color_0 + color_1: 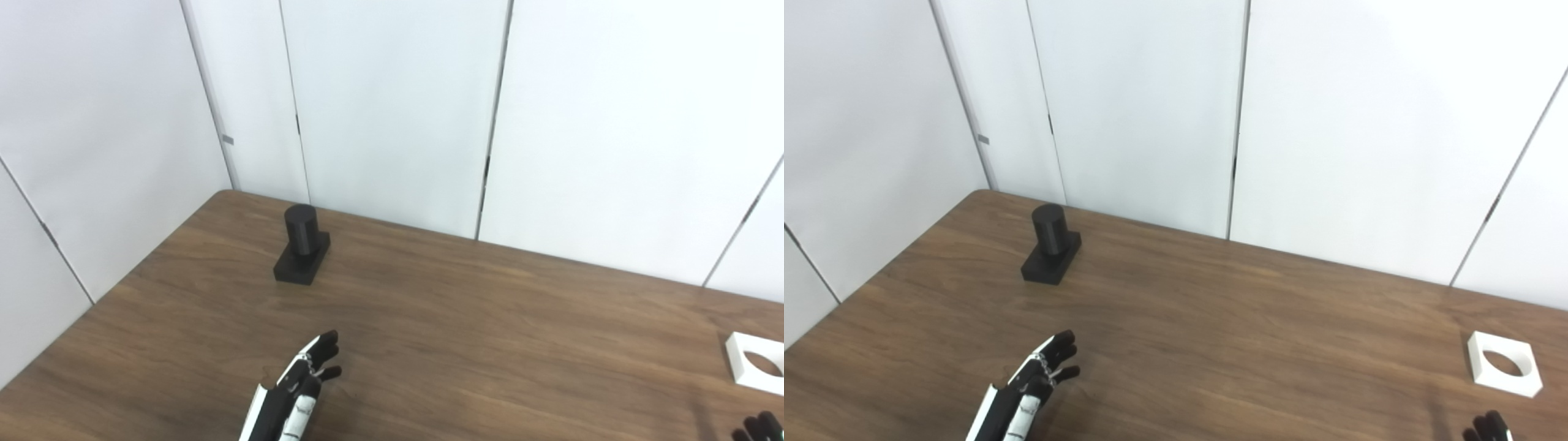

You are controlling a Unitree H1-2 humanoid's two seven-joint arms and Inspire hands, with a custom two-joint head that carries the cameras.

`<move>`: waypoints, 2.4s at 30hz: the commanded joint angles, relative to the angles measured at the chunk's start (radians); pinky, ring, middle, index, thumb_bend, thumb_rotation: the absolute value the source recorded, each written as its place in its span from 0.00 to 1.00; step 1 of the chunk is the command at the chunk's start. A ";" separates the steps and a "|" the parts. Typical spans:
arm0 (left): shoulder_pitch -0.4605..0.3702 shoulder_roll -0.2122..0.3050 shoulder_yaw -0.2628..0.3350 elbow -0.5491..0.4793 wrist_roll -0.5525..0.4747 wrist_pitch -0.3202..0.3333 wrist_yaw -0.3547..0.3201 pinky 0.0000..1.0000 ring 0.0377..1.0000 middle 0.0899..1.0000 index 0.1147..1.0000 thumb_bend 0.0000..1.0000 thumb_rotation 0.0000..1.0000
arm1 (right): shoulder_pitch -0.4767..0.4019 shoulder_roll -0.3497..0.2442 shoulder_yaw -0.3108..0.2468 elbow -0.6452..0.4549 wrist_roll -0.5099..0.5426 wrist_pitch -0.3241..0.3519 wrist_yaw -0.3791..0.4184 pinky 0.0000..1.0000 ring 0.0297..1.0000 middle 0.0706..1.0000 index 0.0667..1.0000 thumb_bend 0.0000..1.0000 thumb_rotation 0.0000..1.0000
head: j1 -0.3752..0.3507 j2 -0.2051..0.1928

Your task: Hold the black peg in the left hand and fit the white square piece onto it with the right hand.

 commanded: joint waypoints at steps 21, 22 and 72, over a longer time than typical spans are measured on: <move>-0.134 -0.045 0.064 -0.265 0.770 0.649 0.139 0.85 0.88 0.90 0.90 0.86 0.50 | -0.001 0.022 -0.002 0.026 0.002 -0.029 0.007 0.90 0.93 0.93 0.91 0.78 0.93 | -0.008 -0.010; -0.152 -0.026 0.064 -0.262 0.803 0.688 0.126 0.84 0.89 0.91 0.90 0.88 0.52 | -0.001 0.024 -0.002 0.026 0.002 -0.030 0.008 0.90 0.93 0.92 0.91 0.78 0.92 | -0.009 -0.010; -0.777 0.142 0.207 0.521 1.105 0.838 0.158 0.89 0.92 0.91 0.89 0.95 0.71 | 0.026 0.032 0.011 -0.012 -0.005 -0.024 0.009 0.87 0.91 0.90 0.93 0.76 0.88 | -0.036 0.007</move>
